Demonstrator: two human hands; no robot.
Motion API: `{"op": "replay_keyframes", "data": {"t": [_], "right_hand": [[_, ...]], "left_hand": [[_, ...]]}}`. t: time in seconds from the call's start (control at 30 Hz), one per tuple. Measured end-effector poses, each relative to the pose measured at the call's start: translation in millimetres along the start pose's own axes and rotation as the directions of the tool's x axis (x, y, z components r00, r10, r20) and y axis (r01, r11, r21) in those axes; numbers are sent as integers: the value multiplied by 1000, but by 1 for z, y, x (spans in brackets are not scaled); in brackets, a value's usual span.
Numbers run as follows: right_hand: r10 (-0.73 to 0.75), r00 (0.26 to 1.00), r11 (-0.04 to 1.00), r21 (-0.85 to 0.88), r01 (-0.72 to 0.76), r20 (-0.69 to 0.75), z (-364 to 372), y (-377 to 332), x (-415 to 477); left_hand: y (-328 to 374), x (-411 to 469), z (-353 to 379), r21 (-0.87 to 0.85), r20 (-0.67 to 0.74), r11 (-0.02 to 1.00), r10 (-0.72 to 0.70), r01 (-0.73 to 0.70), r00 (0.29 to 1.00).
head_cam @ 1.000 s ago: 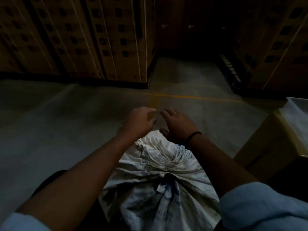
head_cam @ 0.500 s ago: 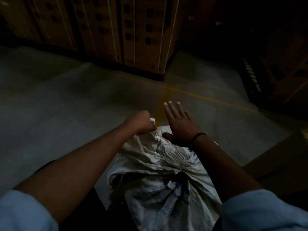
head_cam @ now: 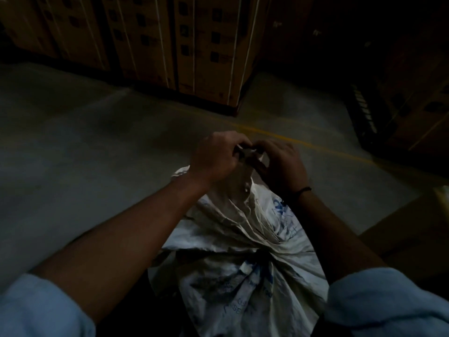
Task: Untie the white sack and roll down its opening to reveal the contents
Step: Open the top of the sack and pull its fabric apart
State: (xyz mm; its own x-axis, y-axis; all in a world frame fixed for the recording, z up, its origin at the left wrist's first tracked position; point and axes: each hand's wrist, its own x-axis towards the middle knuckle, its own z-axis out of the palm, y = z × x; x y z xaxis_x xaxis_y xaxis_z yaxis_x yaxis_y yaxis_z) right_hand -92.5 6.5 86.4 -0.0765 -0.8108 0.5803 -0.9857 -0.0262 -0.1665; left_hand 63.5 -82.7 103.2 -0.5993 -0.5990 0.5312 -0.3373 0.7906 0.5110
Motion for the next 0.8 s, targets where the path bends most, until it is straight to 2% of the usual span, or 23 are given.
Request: {"op": "replay_keyframes", "data": {"t": [0.07,0.23,0.33,0.5,0.6,0.7,0.8], "right_hand": [[-39,997,995,-95,33,-67,-5,8,-3],[-157,978,964,-238,121,-140,-17,16,-11],[-226,966,948,-258,187,-129,-23,20,-15],[-315,949,936,-175,306,-25,-32,29,-20],[-242,967,969,-26,244,77,-38,33,-22],[-110,982,977,196,78,155,-41,37,-22],[-14,978,976,214,-31,207,-40,42,-21]], "left_hand": [[4,4,1,-48,19,997,-64,65,998],[12,9,5,-179,271,953,-193,246,943],[16,13,9,-194,293,952,-174,236,940],[22,14,20,-220,310,951,-142,217,940],[26,13,25,-246,262,952,-114,180,958],[26,11,28,-239,194,962,-88,134,977],[26,10,30,-193,172,976,-70,103,983]]}}
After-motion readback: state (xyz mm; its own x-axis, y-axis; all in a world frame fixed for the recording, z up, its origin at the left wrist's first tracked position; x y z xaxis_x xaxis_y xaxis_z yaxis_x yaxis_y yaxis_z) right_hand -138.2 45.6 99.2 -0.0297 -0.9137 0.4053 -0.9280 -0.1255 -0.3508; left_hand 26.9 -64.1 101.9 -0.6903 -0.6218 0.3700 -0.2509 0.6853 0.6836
